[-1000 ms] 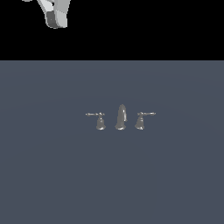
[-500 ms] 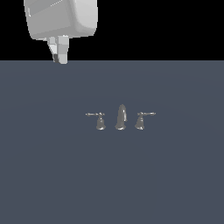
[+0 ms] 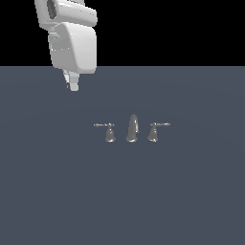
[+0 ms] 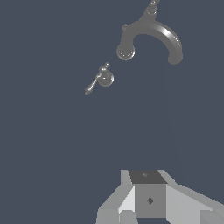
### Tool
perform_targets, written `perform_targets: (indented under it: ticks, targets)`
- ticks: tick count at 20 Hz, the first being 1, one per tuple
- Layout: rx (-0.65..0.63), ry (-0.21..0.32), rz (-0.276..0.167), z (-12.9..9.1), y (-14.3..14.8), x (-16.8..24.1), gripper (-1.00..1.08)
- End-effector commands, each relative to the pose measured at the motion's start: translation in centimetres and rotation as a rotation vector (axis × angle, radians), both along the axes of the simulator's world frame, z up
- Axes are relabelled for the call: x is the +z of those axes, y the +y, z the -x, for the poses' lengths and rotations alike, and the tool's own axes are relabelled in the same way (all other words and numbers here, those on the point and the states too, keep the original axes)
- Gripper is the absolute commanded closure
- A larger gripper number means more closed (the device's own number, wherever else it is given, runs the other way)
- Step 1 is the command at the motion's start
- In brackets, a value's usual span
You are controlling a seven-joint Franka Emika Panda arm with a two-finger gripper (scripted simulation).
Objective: Turn on the faucet by rotating a designated handle.
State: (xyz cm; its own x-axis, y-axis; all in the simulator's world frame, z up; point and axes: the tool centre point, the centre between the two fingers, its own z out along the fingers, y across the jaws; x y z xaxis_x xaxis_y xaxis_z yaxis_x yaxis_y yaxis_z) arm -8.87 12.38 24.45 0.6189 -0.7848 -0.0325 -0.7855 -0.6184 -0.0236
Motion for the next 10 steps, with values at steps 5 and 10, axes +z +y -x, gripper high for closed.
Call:
perform_targets:
  ticks: [5, 10]
  targets:
    - [-0.117, 0.001, 0.005, -2.9, 0.3, -3.1, 1.08]
    - [-0.209, 0.003, 0.011, -5.1, 0.2, -5.5, 1.08]
